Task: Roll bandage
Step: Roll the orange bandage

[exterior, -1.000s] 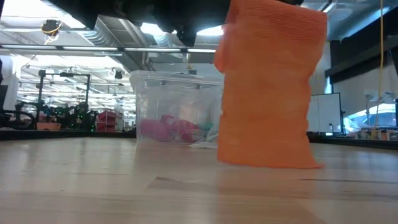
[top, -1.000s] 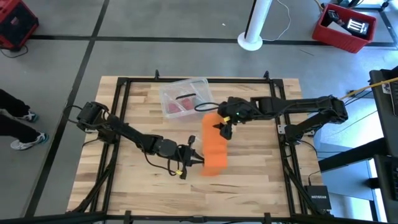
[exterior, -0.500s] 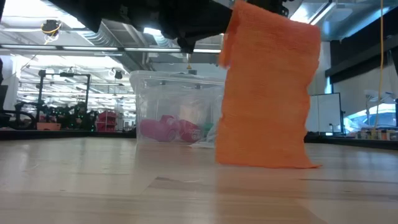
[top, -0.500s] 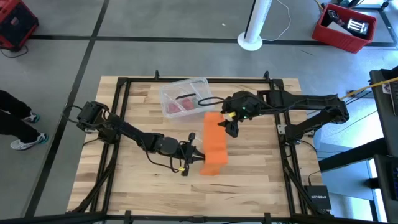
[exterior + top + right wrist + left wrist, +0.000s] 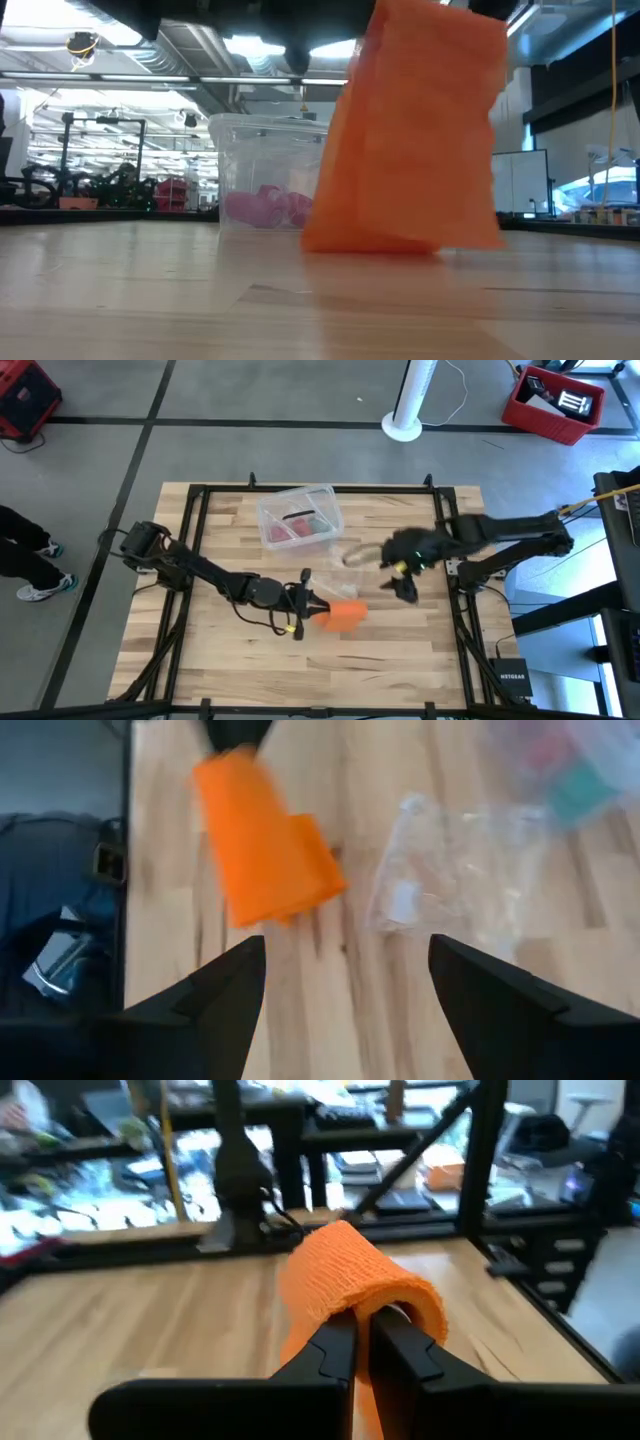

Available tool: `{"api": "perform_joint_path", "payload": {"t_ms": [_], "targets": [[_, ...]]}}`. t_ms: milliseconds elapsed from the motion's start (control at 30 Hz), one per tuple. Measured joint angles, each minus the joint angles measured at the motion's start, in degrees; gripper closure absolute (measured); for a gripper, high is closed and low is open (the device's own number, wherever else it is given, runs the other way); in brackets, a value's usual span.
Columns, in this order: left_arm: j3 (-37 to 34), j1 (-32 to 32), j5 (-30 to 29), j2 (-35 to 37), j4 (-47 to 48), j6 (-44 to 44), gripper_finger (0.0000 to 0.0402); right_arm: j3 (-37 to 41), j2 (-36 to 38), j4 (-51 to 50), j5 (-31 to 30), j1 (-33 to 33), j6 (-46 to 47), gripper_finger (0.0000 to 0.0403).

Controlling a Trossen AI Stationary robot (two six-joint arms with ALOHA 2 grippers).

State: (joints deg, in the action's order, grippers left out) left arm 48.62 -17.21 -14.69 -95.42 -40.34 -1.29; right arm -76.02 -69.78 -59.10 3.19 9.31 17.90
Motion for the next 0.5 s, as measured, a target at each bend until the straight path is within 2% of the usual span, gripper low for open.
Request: {"api": "perform_joint_path", "payload": {"t_ms": [133, 267, 500], "targets": [[0.02, 0.09, -1.75, 1.8, -2.79, -2.66, 0.0391, 8.73, 3.43, 8.74, -7.83, 8.26, 1.33, 0.0123], [0.04, 0.31, -2.45, 2.35, -7.33, -7.81, 0.0391, 19.2, 4.68, 19.17, -16.41, 13.8, 1.34, 0.0123], [0.02, 0.81, -2.57, 2.35, -8.36, -9.76, 0.0391, 33.56, 4.66, 40.43, -20.63, 17.02, 1.82, 0.0124]]}}
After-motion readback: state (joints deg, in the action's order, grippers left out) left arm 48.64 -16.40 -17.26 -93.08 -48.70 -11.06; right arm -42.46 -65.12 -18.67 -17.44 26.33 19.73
